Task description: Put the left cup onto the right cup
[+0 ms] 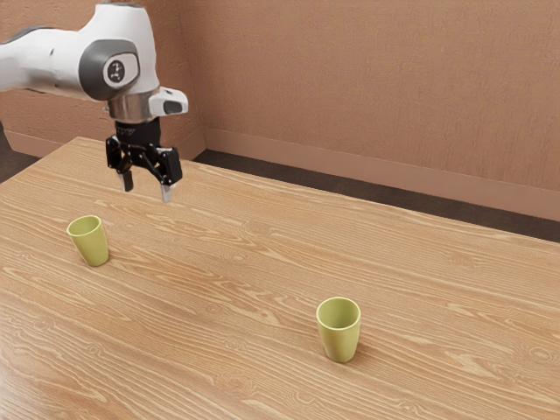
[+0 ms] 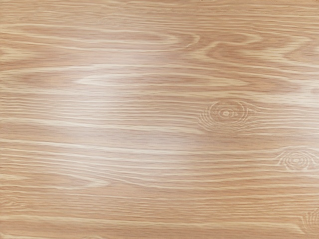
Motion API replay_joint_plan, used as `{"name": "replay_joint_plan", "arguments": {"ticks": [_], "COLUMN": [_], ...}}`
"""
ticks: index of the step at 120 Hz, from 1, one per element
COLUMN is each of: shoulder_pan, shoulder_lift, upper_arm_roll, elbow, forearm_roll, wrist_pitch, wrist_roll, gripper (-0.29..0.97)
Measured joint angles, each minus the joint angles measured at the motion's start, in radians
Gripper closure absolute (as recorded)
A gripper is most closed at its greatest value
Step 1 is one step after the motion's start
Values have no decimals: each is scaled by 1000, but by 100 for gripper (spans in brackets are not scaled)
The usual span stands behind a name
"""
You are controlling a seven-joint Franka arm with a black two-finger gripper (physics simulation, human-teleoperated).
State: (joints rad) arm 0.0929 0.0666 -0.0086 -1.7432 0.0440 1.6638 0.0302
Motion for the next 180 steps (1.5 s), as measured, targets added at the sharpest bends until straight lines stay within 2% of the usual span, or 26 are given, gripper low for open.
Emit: {"name": "replay_joint_plan", "arguments": {"ticks": [63,180], "shoulder_pan": [98,283], "shoulder_lift": [-56,-57], "upper_arm_roll": [-3,-11], "elbow": [-139,-181], "forearm_roll": [2,29], "wrist_pitch": [94,143], "wrist_roll": [13,24], "gripper": [0,0]}}
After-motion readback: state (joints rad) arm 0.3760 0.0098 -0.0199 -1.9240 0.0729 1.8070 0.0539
